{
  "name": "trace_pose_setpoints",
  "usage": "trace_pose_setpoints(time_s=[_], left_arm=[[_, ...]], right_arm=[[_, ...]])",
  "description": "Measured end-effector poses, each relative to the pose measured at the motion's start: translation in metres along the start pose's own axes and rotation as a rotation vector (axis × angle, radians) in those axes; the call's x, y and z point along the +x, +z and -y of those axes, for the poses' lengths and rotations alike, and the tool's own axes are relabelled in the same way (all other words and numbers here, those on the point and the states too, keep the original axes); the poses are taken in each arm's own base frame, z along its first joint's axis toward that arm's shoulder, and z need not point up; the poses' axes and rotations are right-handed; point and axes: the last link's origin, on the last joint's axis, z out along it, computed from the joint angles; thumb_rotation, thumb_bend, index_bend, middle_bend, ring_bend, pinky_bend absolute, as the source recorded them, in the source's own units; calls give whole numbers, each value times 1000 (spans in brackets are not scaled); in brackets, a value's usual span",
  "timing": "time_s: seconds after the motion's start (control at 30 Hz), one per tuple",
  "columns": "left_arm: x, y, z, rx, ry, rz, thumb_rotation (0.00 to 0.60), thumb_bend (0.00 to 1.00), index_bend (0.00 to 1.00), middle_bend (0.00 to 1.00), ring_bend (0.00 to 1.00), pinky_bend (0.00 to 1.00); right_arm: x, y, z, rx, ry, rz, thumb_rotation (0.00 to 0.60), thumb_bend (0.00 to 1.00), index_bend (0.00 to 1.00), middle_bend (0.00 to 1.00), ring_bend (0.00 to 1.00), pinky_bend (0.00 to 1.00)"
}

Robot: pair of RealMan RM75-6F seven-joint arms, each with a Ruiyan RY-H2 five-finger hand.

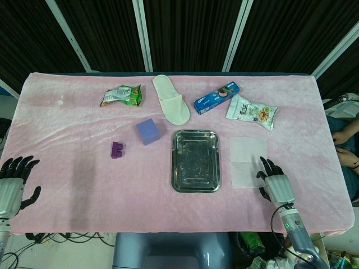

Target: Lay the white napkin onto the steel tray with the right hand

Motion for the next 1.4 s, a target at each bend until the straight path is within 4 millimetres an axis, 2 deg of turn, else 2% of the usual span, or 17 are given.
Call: trace_pose_setpoints(time_s=[0.23, 0.43, 0.8, 1.2, 1.4], left_arm=[[0, 0, 0, 3, 0, 1, 600, 378, 159, 105, 41, 38], [0, 0, 0, 4, 2, 0, 600, 378, 160, 105, 41, 37], [0, 0, 0, 6, 0, -4, 600, 378, 162, 105, 41, 37], [0, 0, 0, 5, -2, -5, 600, 378, 167, 105, 41, 37], [0, 0, 0, 6, -5, -4, 600, 378, 167, 105, 41, 38]], right_arm=[[0, -2, -1, -4, 6, 7, 600, 304, 455, 23, 73, 210], [2, -8, -2, -2, 15, 4, 600, 303, 455, 22, 73, 210], [-1, -5, -1, -2, 53, 16, 600, 303, 505, 24, 74, 210], [-2, -5, 0, 1, 76, 12, 600, 391, 569, 26, 78, 210], [-1, -2, 1, 3, 95, 8, 600, 393, 623, 33, 80, 210]])
